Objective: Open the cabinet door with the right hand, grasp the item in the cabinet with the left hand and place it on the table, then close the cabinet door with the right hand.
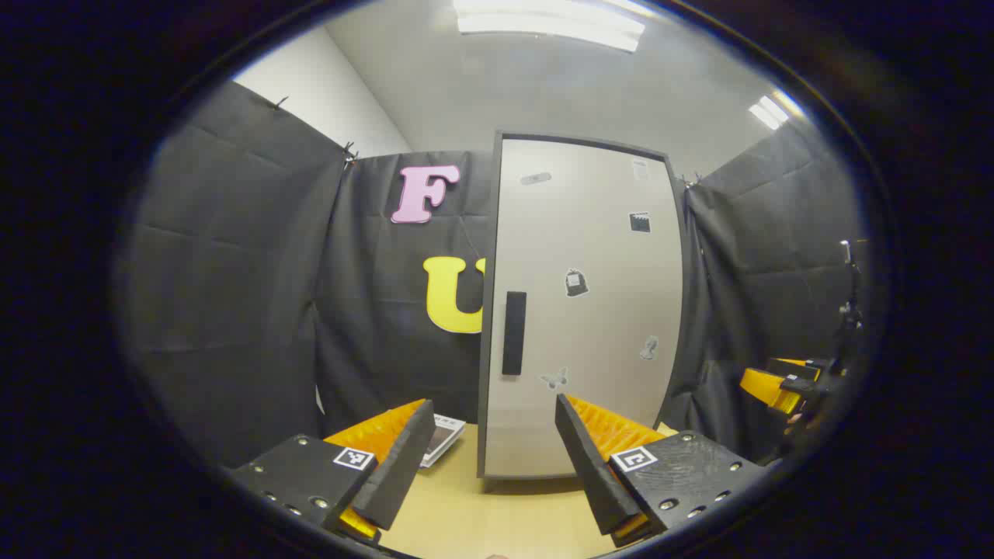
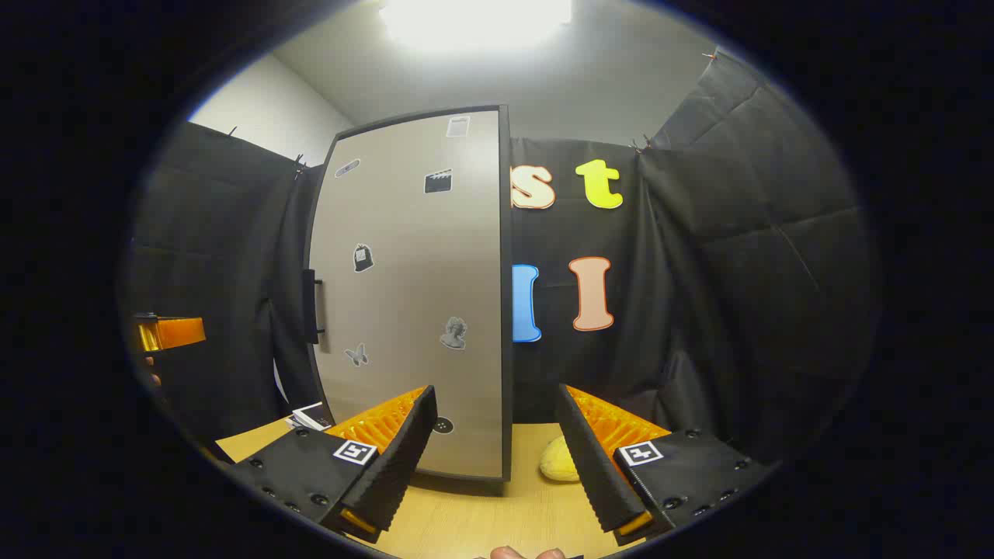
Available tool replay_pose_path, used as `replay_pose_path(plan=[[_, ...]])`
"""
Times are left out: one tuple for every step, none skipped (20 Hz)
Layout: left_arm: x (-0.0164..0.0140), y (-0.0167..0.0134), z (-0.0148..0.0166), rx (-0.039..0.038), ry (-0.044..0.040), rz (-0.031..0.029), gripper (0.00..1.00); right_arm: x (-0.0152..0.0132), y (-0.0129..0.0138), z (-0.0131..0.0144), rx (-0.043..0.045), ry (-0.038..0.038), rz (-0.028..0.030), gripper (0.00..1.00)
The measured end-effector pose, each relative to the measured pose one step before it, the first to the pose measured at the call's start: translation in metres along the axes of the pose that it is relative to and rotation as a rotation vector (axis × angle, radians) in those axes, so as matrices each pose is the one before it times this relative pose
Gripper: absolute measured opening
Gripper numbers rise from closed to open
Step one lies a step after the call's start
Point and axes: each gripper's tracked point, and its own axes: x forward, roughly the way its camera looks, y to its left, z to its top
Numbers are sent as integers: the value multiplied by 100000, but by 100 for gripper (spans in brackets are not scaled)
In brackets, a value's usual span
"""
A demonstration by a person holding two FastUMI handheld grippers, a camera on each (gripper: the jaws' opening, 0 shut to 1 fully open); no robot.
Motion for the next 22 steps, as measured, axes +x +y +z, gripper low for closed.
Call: replay_pose_path(plan=[[-287,-17,-248,1477,600,-43,91,43,-95,-377,5,951,-550,97],[57,-15,162,689,-246,-544,92,-50,-15,-225,45,409,-575,96],[250,106,-3,-175,-324,-853,92,75,209,-12,377,-62,-854,97],[391,2,18,-547,-83,-1482,92,54,162,190,819,-619,-1096,97],[456,278,-369,-435,433,-956,95,244,345,24,933,-23,-1159,97],[430,605,-96,-752,399,-490,92,173,378,74,850,441,-1146,97],[498,422,-97,-1395,-105,-1047,92,138,556,90,346,-330,-842,97],[413,537,95,-1378,-539,-936,92,187,430,375,-461,-910,-867,97],[177,945,124,-550,-793,76,92,283,316,183,-823,-773,-1272,97],[340,870,202,413,-539,282,92,213,317,-23,-169,258,-1242,97],[215,681,-59,614,-109,-90,92,94,475,-171,665,297,-903,97],[398,459,-25,27,54,-673,95,172,373,-11,1096,348,-1072,97],[457,229,-194,-698,120,-1350,92,49,317,-49,1178,110,-896,97],[335,161,-113,-864,2,-1448,92,100,280,21,679,41,-983,97],[300,291,-162,-480,417,-892,92,4,160,-120,137,184,-1066,97],[207,421,-123,103,438,-578,95,163,192,57,-188,212,-990,97],[134,343,-464,499,580,-324,92,60,295,21,-213,164,-664,97],[51,408,-239,637,330,-321,95,93,343,150,10,157,-400,97],[35,314,-314,684,260,-342,95,118,430,152,111,89,-70,97],[-4,294,-328,627,155,-319,95,145,412,197,23,970,-263,97],[-166,344,-443,329,292,-255,92,-116,97,-29,-32,1416,-1482,96],[-163,338,-559,-75,662,-309,92,88,252,292,-63,745,-1234,95]])
